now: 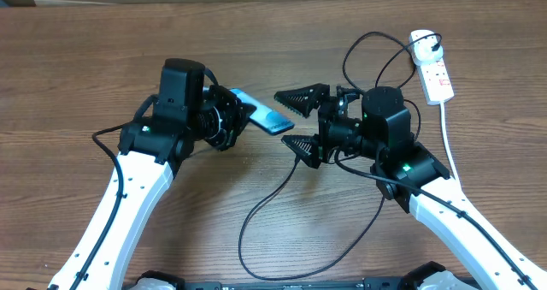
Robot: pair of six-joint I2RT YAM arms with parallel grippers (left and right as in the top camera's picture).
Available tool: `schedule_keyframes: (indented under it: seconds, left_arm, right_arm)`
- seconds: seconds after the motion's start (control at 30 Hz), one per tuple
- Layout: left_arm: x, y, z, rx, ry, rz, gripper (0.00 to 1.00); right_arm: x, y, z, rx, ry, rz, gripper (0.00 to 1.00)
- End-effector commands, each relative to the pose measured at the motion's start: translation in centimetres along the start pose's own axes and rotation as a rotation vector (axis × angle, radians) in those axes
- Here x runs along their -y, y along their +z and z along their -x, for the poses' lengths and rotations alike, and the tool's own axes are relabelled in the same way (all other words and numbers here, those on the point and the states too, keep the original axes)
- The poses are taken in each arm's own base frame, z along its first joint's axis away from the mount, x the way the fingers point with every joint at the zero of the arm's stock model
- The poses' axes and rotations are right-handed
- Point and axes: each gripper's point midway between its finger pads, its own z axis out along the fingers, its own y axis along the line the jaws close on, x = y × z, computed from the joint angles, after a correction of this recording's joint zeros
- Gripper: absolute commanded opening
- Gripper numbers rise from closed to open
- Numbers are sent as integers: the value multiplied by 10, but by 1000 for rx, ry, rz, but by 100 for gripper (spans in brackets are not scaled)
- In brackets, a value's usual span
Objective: Plug charger to phone and switch on socket
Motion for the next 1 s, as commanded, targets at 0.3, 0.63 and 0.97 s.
schedule_keyframes:
  seconds: [0.3,0.63,0.97]
  left_arm:
    - [-52,-16,59,271,389,285,4]
    - [-99,-12,78,352,390,440,4]
    - [-45,15,30,53,748,121,4]
  right_arm:
    - [102,-53,85,536,-151,-500,100]
    - [146,-56,94,544,-142,-685,100]
    - [164,-23,91,341,-282,-715,100]
